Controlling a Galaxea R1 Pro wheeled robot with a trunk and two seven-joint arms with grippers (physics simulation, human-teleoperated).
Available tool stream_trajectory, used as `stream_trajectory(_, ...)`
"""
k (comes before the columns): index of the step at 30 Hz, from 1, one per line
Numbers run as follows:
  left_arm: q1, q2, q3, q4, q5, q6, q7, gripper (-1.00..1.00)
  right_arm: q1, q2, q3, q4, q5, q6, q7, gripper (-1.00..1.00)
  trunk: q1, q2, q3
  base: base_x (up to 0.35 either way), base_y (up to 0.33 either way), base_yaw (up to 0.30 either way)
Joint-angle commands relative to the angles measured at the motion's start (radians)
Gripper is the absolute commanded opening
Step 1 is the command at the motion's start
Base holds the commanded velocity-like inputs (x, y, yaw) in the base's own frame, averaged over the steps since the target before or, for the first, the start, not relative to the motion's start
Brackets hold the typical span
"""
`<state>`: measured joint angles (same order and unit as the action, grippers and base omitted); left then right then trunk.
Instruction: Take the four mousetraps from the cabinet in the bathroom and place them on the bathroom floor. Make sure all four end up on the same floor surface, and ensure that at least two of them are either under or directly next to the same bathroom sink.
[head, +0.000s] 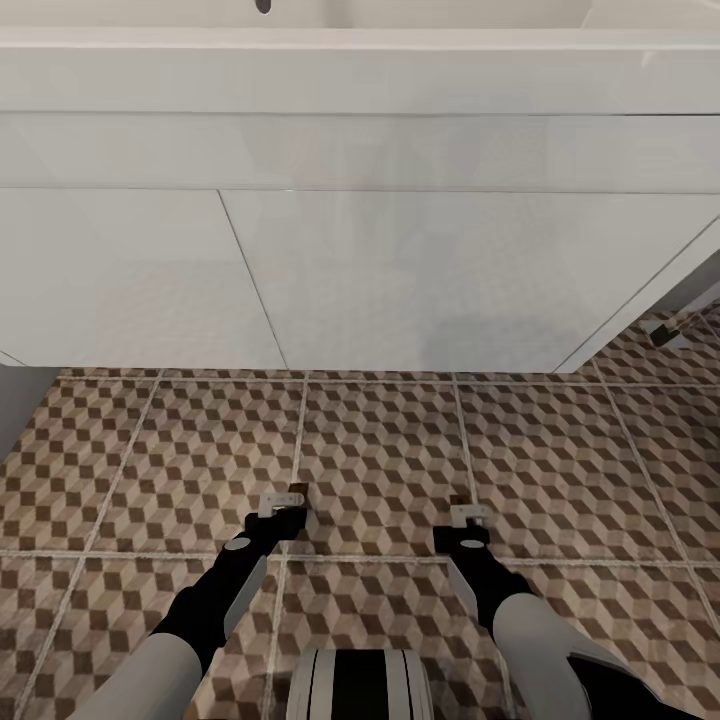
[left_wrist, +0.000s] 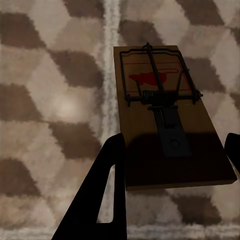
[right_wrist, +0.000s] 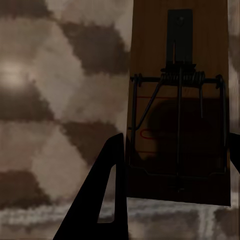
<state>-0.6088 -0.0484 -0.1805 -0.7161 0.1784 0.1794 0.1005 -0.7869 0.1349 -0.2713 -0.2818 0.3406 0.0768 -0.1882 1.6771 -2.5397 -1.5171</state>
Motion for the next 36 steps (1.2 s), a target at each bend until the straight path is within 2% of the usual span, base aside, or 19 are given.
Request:
stream_trajectory(1,0.0,0.001,-0.005,-0.002,0.009,0.005,0.01,-1.0,0.0,0.001,-0.004,-0.005,0.009,0.008,0.0,-1.0,0.0,0.0,-0.001,0.0,0.0,0.0)
stream_trajectory(36,0.0,0.001,-0.004,0.0,0.009,0.005,0.01,-1.0,0.0,0.005,0.002,-0.018,0.017,0.011,0.0,-1.0,0.0,0.0,-0.001,0.0,0.0,0.0)
